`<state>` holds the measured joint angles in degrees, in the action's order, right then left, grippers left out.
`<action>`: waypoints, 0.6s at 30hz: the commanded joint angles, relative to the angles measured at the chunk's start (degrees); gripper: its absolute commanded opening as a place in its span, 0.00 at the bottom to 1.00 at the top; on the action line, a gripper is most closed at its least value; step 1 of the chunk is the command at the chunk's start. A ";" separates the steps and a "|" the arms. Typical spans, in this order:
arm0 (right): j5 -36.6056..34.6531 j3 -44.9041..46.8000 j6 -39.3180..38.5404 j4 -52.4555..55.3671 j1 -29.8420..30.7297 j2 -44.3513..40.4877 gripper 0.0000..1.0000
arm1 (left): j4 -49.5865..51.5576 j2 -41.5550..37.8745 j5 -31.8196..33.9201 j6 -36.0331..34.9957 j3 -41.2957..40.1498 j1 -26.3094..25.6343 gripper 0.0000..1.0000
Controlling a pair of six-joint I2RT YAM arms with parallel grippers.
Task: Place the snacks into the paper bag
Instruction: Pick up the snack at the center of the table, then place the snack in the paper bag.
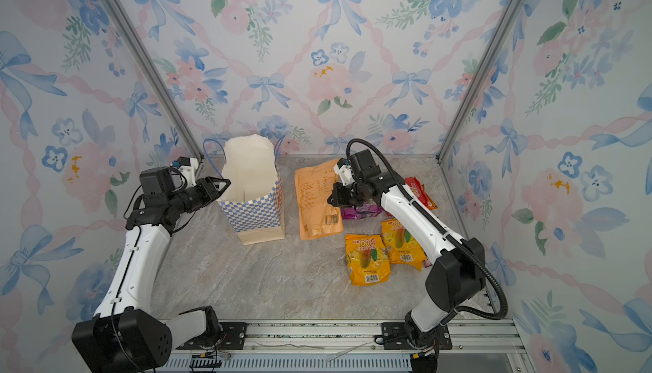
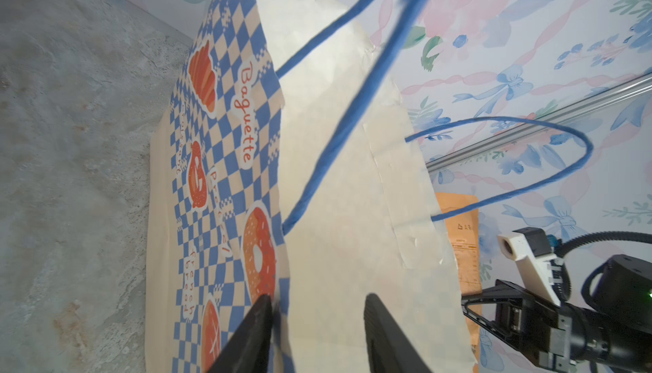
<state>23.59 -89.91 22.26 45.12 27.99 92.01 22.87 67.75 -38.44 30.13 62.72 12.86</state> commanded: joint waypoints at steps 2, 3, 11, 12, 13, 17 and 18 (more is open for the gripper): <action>-4.58 -9.78 -2.75 10.54 0.71 -3.73 0.00 | 0.27 -1.40 -0.06 -0.26 -0.34 0.56 0.53; -5.07 -12.31 -3.00 12.09 0.83 -3.85 0.00 | 0.51 -1.68 0.47 -0.11 -0.27 0.58 0.55; -10.32 -30.68 -3.56 19.20 4.45 -2.34 0.00 | 0.92 -2.88 0.82 -0.22 -0.58 0.74 0.59; -10.76 -32.70 -3.41 19.54 4.88 -1.91 0.00 | 0.93 -2.74 0.73 -0.22 -0.62 0.76 0.59; -11.54 -34.46 -3.16 19.56 5.47 -1.51 0.00 | 0.90 -2.72 0.56 -0.22 -0.64 0.76 0.59; -14.11 -38.70 -2.25 16.82 8.20 -0.31 0.00 | 0.86 -2.62 0.55 -0.57 -0.91 0.85 0.62; -15.06 -39.06 -2.00 15.24 9.14 -0.17 0.00 | 0.94 -2.60 0.56 -0.52 -0.97 0.83 0.62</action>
<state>11.86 -127.07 19.53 61.49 35.18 90.24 22.92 65.52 -37.78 30.26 62.59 13.23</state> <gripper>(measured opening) 0.046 0.613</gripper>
